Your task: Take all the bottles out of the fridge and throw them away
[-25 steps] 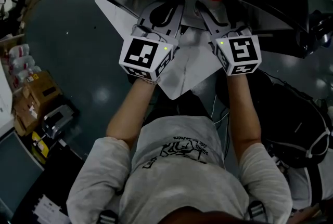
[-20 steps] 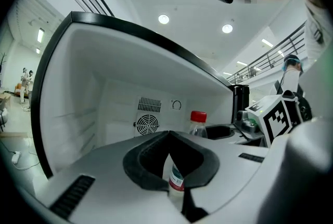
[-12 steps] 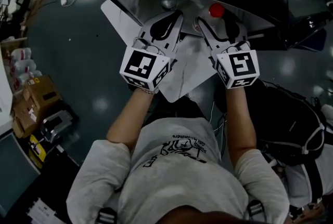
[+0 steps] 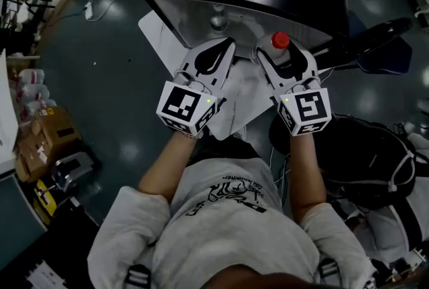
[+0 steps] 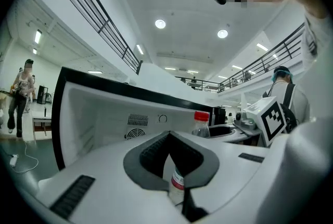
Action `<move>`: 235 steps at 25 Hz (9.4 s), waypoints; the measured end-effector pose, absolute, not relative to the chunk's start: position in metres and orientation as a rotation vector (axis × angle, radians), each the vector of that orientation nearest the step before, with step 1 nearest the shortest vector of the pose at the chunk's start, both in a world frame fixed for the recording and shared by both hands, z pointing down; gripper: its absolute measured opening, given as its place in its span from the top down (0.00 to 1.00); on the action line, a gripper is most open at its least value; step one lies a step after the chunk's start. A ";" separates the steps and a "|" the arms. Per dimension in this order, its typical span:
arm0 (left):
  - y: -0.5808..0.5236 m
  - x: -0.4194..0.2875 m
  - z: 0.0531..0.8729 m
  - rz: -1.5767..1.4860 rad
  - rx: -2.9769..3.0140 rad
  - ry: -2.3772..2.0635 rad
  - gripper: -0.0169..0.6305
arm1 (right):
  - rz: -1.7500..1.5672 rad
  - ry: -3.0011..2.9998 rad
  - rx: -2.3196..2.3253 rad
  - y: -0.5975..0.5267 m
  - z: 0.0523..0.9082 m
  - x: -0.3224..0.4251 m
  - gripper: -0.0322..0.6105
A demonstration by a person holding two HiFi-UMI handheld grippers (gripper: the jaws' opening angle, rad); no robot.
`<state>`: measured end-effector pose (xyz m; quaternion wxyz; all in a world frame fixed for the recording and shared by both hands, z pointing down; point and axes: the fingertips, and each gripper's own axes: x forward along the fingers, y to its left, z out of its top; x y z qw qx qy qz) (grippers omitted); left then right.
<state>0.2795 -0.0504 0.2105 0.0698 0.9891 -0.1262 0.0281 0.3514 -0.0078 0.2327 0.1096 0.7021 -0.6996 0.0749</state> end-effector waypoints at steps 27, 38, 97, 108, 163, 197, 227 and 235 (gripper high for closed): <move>0.041 0.220 0.140 0.026 2.971 -0.357 0.95 | 0.181 -2.180 1.939 0.093 0.151 0.289 0.51; 0.056 0.211 0.137 0.006 2.957 -0.487 0.95 | 0.150 -2.278 1.830 0.101 0.142 0.278 0.51; -0.002 -0.136 0.149 -0.046 2.742 -1.227 0.95 | 0.016 -2.747 1.069 0.000 0.140 -0.080 0.51; -0.006 -0.195 0.155 -0.062 2.683 -1.330 0.95 | 0.029 -2.760 0.930 -0.004 0.151 -0.138 0.51; -0.008 -0.189 0.337 0.067 2.472 -1.340 0.95 | 0.132 -2.718 0.763 -0.013 0.331 -0.149 0.51; -0.003 -0.201 0.529 0.169 2.379 -1.312 0.95 | 0.297 -2.640 0.733 -0.005 0.533 -0.161 0.51; 0.001 -0.199 0.667 0.246 2.312 -1.315 0.95 | 0.271 -2.563 0.792 -0.008 0.694 -0.164 0.51; -0.006 -0.206 0.706 0.251 2.301 -1.319 0.95 | 0.253 -2.549 0.788 -0.014 0.737 -0.170 0.51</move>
